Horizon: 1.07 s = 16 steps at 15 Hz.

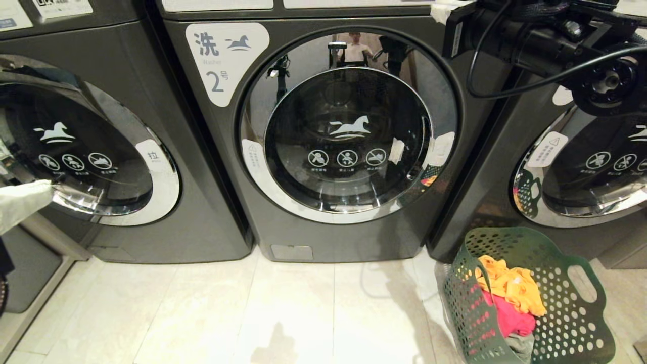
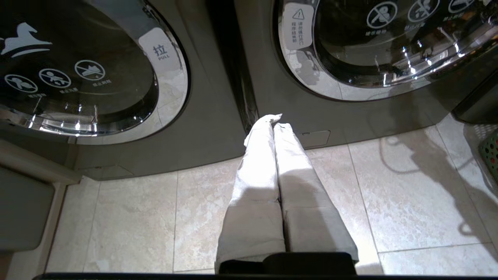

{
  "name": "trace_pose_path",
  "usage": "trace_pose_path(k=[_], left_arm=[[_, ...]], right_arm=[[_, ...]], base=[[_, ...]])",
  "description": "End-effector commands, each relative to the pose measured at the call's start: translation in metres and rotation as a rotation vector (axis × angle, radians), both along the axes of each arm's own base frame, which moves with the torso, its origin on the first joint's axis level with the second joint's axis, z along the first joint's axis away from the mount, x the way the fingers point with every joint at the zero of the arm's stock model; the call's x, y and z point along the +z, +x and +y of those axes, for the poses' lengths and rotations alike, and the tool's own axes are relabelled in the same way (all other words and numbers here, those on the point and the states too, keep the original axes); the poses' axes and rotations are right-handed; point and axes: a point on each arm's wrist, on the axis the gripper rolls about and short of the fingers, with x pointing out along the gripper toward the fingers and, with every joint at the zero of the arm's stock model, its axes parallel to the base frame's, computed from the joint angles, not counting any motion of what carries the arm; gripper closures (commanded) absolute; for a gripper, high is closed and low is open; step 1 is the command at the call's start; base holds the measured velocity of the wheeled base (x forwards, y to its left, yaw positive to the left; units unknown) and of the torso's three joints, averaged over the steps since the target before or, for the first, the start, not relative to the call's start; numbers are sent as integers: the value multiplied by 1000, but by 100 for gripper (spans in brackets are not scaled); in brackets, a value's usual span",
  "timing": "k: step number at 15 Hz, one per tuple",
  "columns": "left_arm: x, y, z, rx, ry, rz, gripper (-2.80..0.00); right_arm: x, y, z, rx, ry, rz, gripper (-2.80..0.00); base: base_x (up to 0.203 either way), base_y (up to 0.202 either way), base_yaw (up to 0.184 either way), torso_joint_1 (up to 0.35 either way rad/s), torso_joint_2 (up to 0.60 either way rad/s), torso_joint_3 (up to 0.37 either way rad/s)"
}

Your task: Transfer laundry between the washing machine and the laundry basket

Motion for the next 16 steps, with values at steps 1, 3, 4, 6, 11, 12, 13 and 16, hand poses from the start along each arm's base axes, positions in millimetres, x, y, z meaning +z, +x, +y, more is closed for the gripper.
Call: trace_pose_path(k=[1,3,4,6,11,12,13,16], left_arm=[[0,-1,1,1,8,-4,0],[1,-2,1,1,7,-5,0],[1,-2,1,1,6,-7,0],[1,-3,1,1,5,-11,0],[1,-3,1,-3,25,-11,0],[1,-3,1,-3,25,-12,0],[1,-3,1,-4,25,-12,0],[1,-4,1,-31,24,-14,0]], right_arm=[[1,-1,0,2,-2,-5,0],[2,-2,0,3,-1,-8,0],[3,-3,0,4,-2,-12,0],[4,-4,-1,5,1,-16,0],[-1,1,1,5,-3,-1,0],[-4,4,2,5,-5,7,0],[-5,5,2,6,-4,9,0],[-7,7,3,5,-8,14,0]], base=[[0,0,0,20,-102,-254],[0,0,0,68,-404,-320],[0,0,0,101,-475,-334],[0,0,0,72,-362,-245],[0,0,0,22,-55,-49],[0,0,0,0,0,0],[0,0,0,0,0,0],[0,0,0,0,0,0]])
